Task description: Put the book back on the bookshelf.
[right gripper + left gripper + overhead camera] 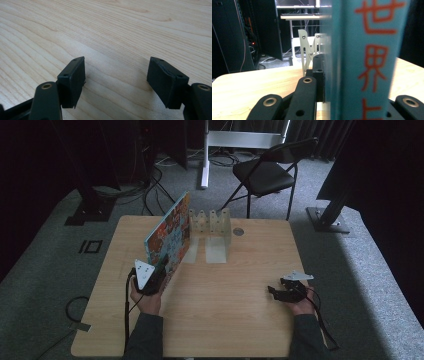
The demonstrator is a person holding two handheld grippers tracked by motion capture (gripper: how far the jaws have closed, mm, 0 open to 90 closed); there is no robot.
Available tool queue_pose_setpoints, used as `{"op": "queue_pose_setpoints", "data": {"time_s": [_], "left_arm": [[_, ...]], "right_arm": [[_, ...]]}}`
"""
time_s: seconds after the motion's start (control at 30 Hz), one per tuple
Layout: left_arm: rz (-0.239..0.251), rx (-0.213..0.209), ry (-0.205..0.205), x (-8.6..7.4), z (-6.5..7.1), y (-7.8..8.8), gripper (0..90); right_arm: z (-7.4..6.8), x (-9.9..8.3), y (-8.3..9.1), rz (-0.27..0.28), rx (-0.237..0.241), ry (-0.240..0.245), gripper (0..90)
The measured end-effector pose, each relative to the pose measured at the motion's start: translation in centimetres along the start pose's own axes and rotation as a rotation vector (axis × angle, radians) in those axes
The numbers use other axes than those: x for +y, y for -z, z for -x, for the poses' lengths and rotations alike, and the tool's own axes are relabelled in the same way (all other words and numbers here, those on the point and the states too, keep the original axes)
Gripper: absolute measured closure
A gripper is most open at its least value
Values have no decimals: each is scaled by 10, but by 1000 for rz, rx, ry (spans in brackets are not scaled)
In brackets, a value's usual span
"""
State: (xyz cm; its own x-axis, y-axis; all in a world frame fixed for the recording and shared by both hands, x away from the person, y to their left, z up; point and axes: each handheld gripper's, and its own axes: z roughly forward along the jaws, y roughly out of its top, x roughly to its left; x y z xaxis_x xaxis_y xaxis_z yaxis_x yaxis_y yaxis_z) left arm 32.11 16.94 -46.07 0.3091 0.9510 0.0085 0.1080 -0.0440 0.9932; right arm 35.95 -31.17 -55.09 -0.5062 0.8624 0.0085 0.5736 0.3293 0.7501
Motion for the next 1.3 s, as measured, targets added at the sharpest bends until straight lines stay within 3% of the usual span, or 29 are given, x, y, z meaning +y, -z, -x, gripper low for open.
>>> {"op": "queue_pose_setpoints", "data": {"time_s": [0.6,0.77,1.3], "left_arm": [[10,80,12,-5,6,-14,810],[15,115,32,-7,10,-19,809],[34,155,-7,-12,16,-32,808]], "right_arm": [[1,0,0,0,1,0,305],[1,0,0,-1,1,0,305],[1,0,0,0,2,-1,305]]}}
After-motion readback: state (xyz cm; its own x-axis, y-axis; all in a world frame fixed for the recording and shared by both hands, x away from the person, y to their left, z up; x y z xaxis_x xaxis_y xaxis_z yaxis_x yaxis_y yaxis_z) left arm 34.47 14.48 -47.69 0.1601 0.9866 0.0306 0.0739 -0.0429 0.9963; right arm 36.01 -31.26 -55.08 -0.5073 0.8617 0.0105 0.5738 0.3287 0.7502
